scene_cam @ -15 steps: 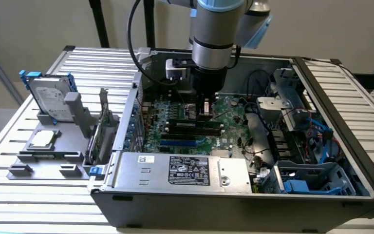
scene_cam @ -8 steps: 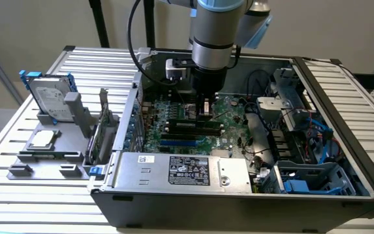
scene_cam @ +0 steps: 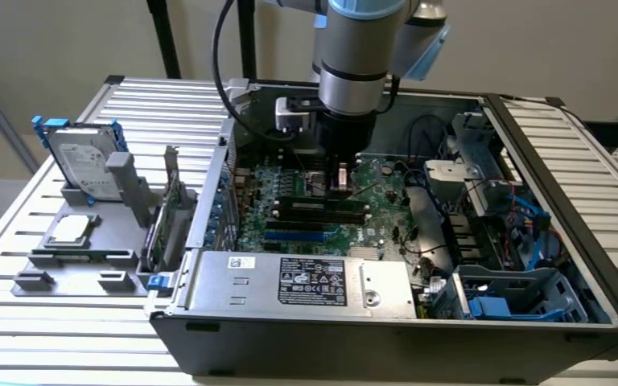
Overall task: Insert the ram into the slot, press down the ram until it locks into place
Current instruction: 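Insert the ram into the slot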
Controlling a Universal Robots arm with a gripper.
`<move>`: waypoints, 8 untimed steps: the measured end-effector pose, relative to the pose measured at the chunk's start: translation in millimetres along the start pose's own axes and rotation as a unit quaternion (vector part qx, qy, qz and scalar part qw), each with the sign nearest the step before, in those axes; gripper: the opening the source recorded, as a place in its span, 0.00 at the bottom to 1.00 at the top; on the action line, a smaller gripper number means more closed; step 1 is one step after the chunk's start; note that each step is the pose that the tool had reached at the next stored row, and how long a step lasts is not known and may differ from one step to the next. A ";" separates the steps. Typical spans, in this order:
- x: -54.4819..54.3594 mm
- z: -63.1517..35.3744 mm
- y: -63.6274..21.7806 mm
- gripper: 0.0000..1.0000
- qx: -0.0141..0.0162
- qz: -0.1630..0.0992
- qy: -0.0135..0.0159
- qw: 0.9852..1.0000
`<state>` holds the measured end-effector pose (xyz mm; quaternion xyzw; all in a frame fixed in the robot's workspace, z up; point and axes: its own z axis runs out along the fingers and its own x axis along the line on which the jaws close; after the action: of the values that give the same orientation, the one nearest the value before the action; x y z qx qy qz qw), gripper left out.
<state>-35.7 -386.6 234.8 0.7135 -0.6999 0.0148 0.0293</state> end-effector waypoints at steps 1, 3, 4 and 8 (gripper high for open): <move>0.0 0.0 -1.1 0.13 -0.001 0.000 0.000 1.000; 0.1 -0.1 -2.8 0.13 -0.002 0.000 0.000 1.000; 0.2 -0.1 -3.2 0.13 -0.003 0.000 0.000 1.000; 1.2 0.2 -3.7 0.13 -0.004 0.000 0.000 1.000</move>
<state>-31.9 -387.7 234.6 0.7137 -0.6996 0.0120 0.0321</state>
